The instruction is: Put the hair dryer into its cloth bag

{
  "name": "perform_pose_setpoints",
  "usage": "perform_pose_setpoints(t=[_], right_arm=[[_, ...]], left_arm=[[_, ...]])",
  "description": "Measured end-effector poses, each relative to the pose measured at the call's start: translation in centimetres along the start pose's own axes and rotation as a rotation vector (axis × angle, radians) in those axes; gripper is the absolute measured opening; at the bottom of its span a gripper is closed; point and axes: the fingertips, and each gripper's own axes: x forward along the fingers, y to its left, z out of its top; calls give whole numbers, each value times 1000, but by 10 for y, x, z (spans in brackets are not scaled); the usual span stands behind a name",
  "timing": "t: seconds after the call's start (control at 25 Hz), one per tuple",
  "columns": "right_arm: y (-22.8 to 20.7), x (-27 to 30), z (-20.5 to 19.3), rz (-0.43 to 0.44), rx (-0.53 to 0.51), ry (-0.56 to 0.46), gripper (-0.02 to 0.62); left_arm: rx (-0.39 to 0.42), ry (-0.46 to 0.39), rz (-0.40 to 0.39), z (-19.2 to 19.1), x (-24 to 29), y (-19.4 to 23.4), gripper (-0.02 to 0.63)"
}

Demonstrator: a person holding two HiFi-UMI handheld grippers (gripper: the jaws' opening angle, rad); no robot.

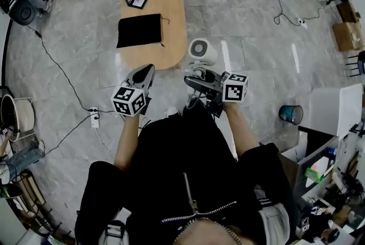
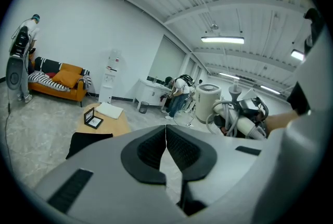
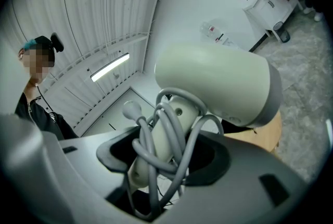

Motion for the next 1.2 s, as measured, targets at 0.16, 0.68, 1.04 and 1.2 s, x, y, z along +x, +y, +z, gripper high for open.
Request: perform_pose_setpoints(t=[0.16, 0.68, 1.04, 1.2], right_arm=[[-6, -1, 5, -2, 4, -8, 250], [-79, 13, 71, 32, 36, 40, 250], [-137, 22, 147, 56, 17, 119, 250], [-162, 28, 177, 71, 18, 141, 250]], left_arm=[[-12, 14, -9, -2, 10, 2, 14], [-26, 57, 30, 26, 96, 38, 14], [-64, 67, 85, 60, 172, 65, 14], [-75, 75, 122, 75, 197, 78, 14]])
